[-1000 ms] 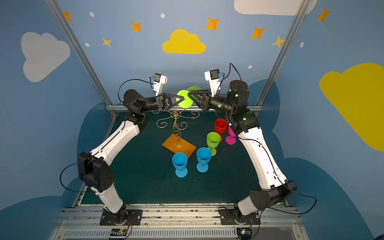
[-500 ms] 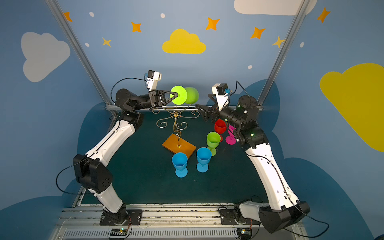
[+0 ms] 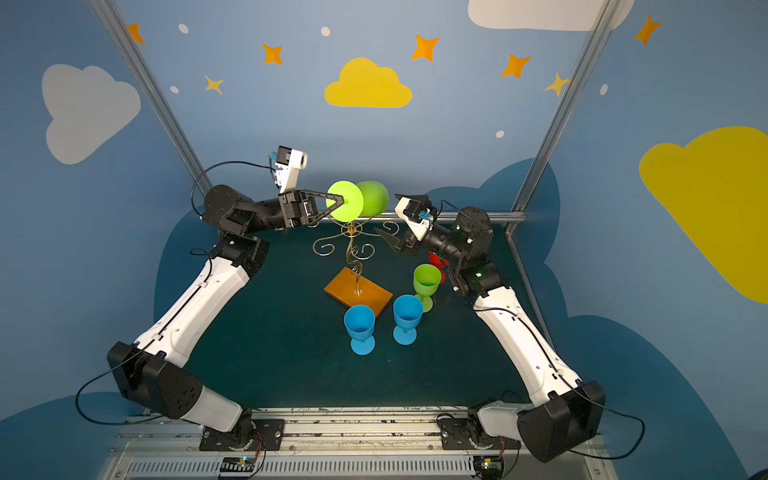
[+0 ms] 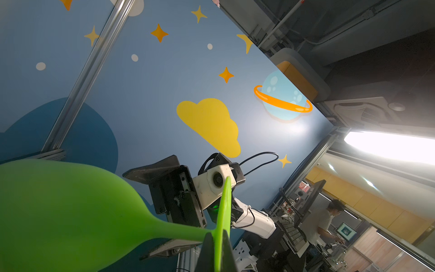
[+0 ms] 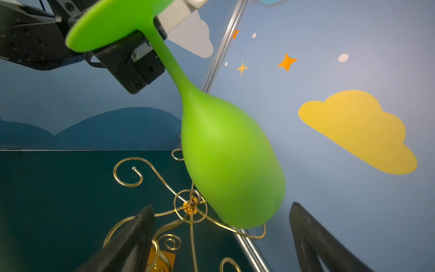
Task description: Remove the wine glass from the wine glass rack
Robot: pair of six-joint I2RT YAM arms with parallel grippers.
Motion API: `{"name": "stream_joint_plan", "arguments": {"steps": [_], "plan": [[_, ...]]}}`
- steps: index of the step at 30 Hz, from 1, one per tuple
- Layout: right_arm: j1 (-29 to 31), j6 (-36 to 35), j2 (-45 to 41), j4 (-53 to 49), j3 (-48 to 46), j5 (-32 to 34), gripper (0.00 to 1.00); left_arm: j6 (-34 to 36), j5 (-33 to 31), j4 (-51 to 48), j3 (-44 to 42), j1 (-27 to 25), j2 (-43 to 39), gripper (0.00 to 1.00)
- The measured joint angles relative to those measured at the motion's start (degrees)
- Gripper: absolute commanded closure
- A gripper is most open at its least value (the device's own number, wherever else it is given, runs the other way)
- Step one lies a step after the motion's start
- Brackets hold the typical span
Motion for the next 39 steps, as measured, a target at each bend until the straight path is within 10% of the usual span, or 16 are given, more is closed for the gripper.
{"name": "stream_joint_plan", "arguments": {"steps": [27, 39], "plan": [[6.10, -4.79, 14.12, 10.64, 7.37, 2.34, 0.14, 6.36, -2.51, -7.28, -3.89, 0.37, -4.15, 0.97], [7.61, -4.61, 14.58, 8.20, 7.48, 4.26, 0.46, 8.79, -4.66, -8.11, -6.16, 1.84, -5.99, 0.76]]}}
